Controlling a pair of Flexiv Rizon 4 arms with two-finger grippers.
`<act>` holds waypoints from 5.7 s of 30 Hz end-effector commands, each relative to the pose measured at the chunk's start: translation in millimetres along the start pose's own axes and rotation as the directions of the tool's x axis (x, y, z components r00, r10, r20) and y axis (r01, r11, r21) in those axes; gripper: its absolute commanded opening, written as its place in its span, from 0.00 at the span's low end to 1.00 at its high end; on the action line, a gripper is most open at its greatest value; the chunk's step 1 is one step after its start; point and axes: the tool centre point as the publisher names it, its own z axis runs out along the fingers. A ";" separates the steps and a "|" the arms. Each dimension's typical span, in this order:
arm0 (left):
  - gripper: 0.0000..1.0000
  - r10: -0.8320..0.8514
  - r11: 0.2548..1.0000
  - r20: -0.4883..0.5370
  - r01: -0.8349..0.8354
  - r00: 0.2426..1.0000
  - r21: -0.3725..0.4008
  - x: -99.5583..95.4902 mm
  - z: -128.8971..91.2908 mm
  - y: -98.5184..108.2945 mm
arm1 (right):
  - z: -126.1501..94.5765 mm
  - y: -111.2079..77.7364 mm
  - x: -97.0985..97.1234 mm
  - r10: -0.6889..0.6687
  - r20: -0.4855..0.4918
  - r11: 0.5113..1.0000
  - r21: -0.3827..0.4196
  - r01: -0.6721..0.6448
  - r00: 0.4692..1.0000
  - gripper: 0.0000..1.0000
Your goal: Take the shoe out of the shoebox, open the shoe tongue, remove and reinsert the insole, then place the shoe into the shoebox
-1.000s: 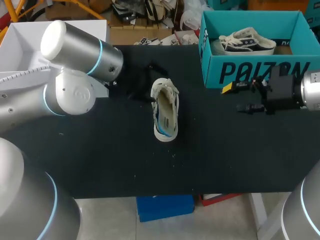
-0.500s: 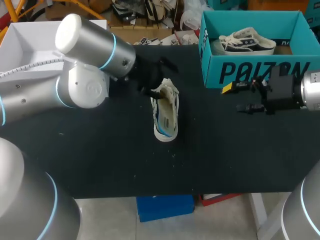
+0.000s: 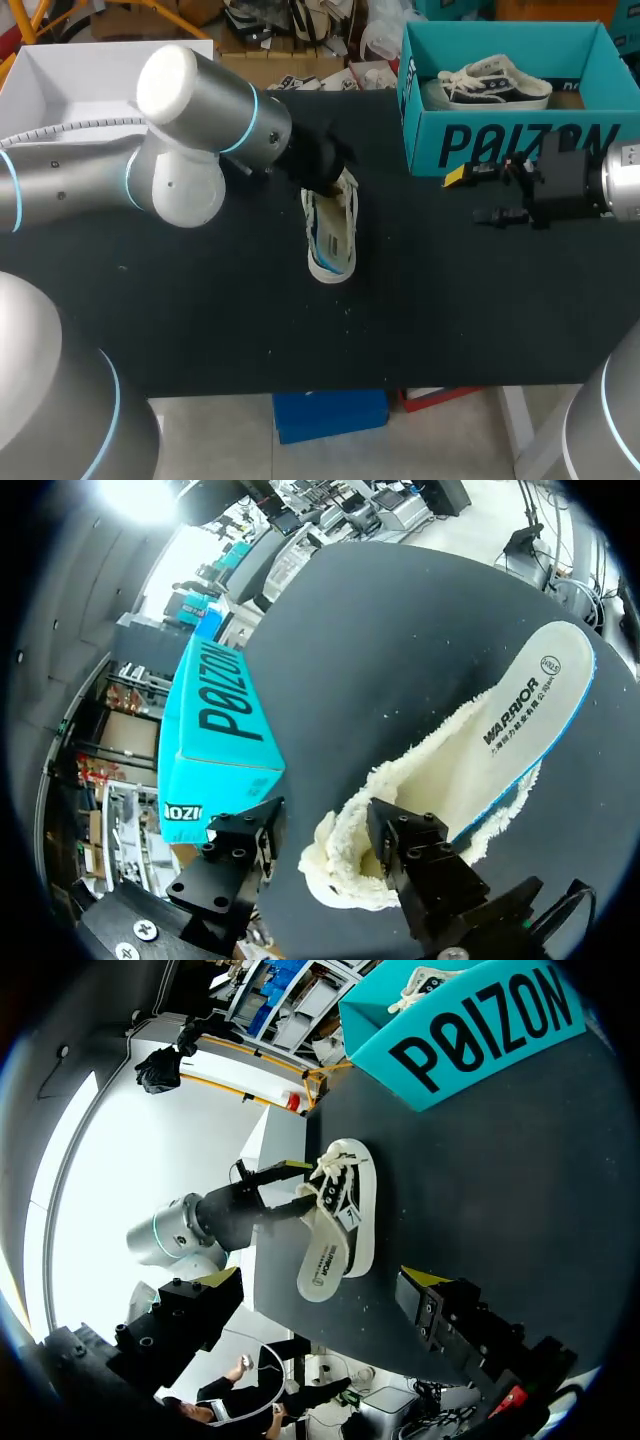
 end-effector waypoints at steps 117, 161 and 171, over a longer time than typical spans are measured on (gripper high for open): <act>1.00 -0.061 0.991 0.086 0.050 0.994 0.125 -6.1 -44.6 10.3 | 0.9 0.9 0.4 0.001 0.001 1.000 0.001 -0.001 1.000 1.00; 0.58 0.265 0.942 -0.092 -0.237 0.960 0.239 99.9 -57.2 -24.1 | 0.9 0.9 0.4 0.001 0.001 1.000 0.001 -0.001 1.000 1.00; 0.50 0.283 0.928 -0.097 -0.247 0.954 0.280 99.7 -44.0 -26.9 | 0.9 0.9 0.4 0.001 0.001 1.000 0.001 -0.001 1.000 1.00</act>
